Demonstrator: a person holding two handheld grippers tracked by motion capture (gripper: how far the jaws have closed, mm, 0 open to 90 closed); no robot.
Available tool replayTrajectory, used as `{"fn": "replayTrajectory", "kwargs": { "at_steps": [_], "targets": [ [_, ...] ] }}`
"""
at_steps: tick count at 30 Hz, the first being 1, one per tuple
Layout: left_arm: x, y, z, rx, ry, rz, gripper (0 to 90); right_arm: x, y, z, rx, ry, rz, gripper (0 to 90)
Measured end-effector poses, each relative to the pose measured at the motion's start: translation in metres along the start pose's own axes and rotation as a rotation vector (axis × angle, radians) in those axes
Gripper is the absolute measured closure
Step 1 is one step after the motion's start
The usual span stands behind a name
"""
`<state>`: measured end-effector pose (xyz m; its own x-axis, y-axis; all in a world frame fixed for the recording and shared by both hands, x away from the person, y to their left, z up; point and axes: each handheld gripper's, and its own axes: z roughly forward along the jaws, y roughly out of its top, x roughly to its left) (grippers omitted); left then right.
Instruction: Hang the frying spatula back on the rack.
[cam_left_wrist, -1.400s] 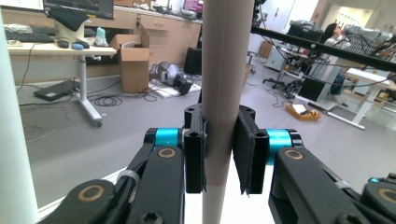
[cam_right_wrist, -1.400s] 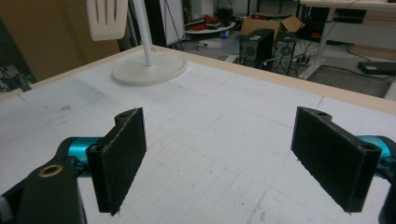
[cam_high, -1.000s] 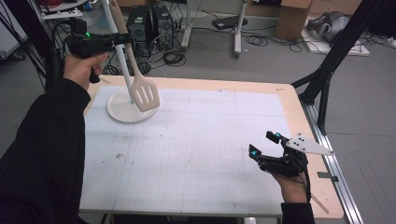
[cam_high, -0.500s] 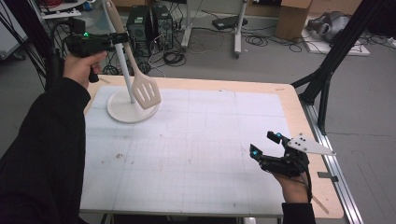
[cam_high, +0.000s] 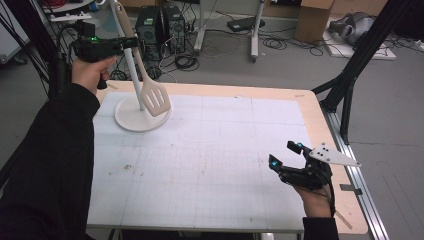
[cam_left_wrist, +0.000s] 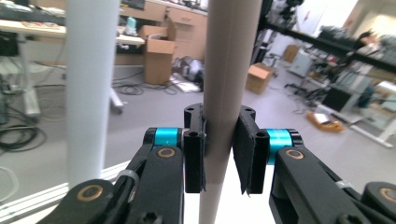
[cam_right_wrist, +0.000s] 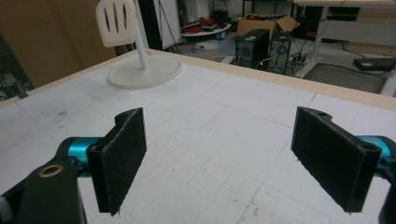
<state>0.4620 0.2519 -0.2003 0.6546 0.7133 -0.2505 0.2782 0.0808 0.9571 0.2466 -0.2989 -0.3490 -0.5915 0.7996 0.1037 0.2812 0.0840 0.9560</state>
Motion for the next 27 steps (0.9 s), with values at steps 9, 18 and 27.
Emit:
{"fn": "replayTrajectory", "kwargs": {
  "at_steps": [9,18,27],
  "targets": [
    [-0.005,-0.017,-0.023,-0.05,0.136,0.033,45.7,0.0,-0.001,-0.001,0.005,0.0,0.007,16.9],
    [-0.021,-0.084,-0.077,-0.137,0.092,0.047,36.1,-0.003,-0.011,-0.007,0.025,-0.021,0.028,16.9],
    [-0.059,-0.152,-0.112,-0.17,0.102,0.162,13.8,-0.008,-0.018,-0.011,0.06,-0.125,-0.02,16.9]
  ]
}}
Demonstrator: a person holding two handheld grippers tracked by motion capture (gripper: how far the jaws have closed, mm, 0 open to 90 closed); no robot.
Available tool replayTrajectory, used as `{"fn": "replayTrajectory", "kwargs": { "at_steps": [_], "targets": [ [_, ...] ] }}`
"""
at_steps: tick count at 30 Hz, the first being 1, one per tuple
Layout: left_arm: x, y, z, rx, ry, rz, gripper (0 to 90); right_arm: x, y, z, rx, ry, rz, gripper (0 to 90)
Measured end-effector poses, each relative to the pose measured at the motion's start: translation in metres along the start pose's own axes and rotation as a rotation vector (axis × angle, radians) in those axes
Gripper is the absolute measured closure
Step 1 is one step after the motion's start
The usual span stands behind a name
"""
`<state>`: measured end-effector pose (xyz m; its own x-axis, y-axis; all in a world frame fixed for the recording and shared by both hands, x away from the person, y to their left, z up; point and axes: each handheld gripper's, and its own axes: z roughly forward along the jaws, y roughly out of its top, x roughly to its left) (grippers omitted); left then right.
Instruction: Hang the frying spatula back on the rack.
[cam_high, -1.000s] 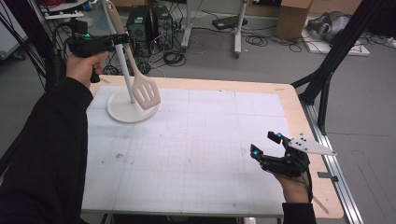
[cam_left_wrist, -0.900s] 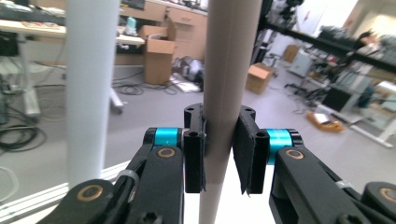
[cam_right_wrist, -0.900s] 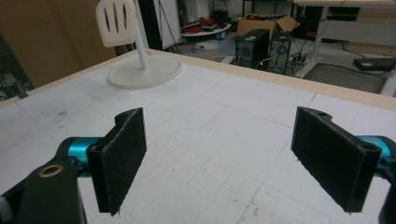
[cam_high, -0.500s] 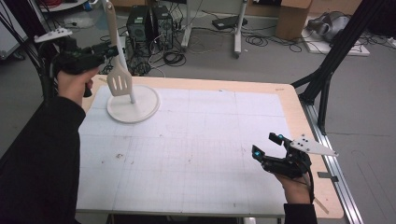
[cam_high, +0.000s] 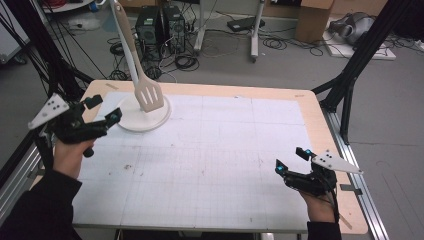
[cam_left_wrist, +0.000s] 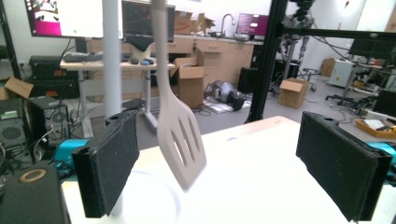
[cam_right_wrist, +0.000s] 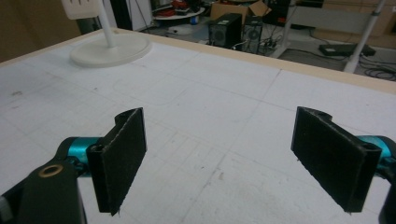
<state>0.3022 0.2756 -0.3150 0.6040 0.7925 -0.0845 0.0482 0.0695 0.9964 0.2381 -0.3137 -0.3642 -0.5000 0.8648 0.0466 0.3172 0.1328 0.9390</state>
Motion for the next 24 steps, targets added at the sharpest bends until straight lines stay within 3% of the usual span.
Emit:
{"fn": "replayTrajectory", "kwargs": {
  "at_steps": [7,13,19,24],
  "targets": [
    [-0.024,-0.033,-0.025,0.074,-0.044,-0.005,13.9,-0.001,-0.004,-0.006,0.001,-0.04,-0.005,16.9],
    [-0.047,-0.059,-0.033,0.116,-0.072,0.003,14.2,0.004,-0.015,-0.012,0.015,-0.036,-0.013,16.9],
    [-0.058,-0.071,-0.033,0.15,-0.086,0.009,16.1,0.009,-0.015,-0.015,0.007,-0.038,-0.031,16.9],
    [-0.058,-0.073,-0.034,0.144,-0.083,-0.014,16.2,0.007,-0.017,-0.015,0.017,-0.049,-0.018,16.9]
  ]
}}
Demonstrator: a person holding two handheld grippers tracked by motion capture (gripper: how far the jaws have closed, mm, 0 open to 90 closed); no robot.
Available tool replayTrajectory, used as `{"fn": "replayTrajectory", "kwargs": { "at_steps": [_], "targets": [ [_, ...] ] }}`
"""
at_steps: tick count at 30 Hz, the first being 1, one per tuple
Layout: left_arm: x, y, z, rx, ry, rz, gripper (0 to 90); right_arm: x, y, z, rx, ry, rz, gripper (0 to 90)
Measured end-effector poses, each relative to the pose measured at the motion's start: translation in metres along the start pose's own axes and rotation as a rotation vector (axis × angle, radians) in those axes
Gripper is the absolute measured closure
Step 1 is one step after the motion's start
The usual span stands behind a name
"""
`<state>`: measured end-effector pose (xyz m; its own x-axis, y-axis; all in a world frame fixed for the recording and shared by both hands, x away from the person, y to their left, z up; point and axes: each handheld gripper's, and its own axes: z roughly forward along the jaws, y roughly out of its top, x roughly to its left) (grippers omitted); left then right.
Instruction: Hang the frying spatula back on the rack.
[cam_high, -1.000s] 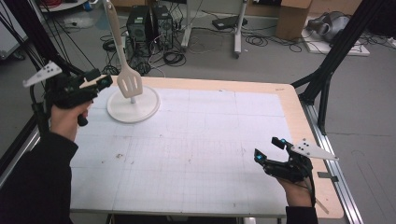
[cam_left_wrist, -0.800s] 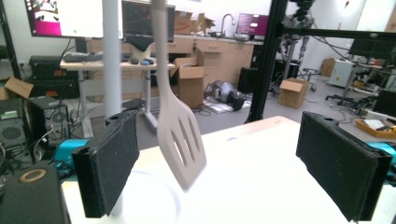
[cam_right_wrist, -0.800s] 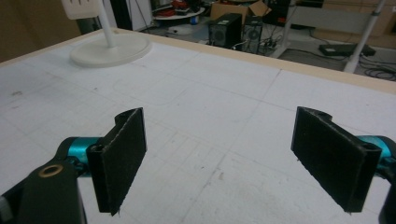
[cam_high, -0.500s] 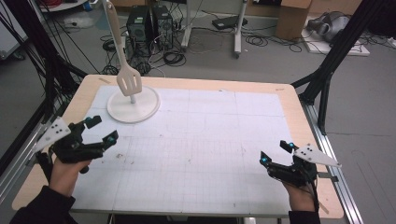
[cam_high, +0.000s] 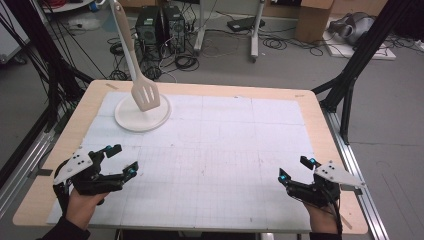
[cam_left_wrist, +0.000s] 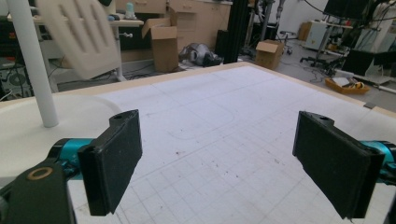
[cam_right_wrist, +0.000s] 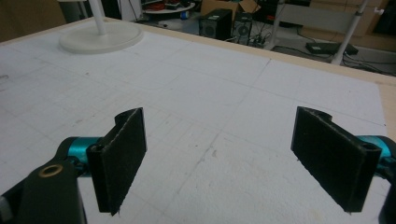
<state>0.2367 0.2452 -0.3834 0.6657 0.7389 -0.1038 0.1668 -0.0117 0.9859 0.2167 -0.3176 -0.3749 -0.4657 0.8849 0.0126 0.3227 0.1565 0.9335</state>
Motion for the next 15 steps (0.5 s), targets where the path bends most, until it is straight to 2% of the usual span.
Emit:
{"fn": "replayTrajectory", "kwargs": {
  "at_steps": [15],
  "targets": [
    [0.0079,-0.0064,0.001,0.02,0.001,-0.025,17.0,-0.0019,-0.0041,0.0026,0.006,0.003,0.012,17.0]
  ]
}}
